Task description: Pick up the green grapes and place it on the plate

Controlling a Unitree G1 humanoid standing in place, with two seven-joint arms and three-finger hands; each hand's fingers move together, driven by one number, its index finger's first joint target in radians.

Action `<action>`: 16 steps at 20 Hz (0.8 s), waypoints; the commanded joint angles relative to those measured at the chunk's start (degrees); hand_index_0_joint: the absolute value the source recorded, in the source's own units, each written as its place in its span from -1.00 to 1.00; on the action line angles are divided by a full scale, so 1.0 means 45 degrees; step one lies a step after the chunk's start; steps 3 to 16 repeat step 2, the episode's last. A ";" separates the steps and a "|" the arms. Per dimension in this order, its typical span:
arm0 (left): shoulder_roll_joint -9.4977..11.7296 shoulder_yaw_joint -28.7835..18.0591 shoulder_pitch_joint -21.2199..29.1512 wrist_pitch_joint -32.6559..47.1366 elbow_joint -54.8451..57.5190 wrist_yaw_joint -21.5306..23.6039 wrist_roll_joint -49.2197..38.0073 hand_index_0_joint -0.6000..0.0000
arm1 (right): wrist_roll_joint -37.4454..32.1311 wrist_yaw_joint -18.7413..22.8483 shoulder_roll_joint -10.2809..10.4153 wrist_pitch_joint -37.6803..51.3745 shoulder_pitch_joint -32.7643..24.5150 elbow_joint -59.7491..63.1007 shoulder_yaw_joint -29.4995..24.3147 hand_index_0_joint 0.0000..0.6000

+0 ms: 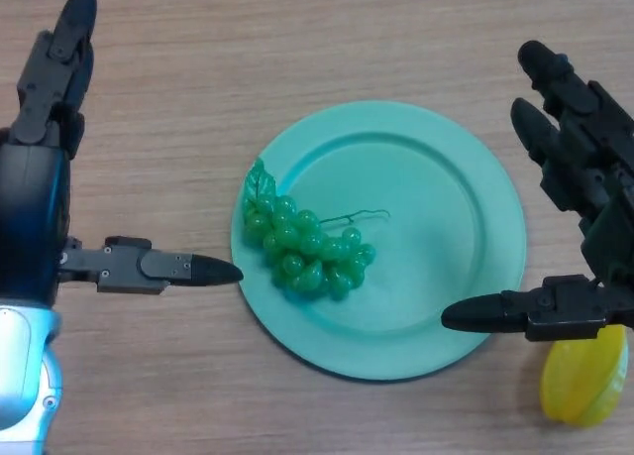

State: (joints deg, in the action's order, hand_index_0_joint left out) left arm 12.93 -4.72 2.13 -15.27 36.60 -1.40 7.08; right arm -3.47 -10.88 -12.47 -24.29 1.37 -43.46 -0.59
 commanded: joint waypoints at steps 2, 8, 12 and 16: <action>0.0367 -0.0664 0.0236 0.1374 0.0731 -0.0126 -0.0028 1.00 | -0.0085 0.0326 -0.0134 0.1956 -0.0371 -0.0713 -0.0125 -1.00; 0.0367 -0.0664 0.0236 0.1374 0.0731 -0.0126 -0.0028 1.00 | -0.0085 0.0326 -0.0134 0.1956 -0.0371 -0.0713 -0.0125 -1.00; 0.0367 -0.0664 0.0236 0.1374 0.0731 -0.0126 -0.0028 1.00 | -0.0085 0.0326 -0.0134 0.1956 -0.0371 -0.0713 -0.0125 -1.00; 0.0367 -0.0664 0.0236 0.1374 0.0731 -0.0126 -0.0028 1.00 | -0.0085 0.0326 -0.0134 0.1956 -0.0371 -0.0713 -0.0125 -1.00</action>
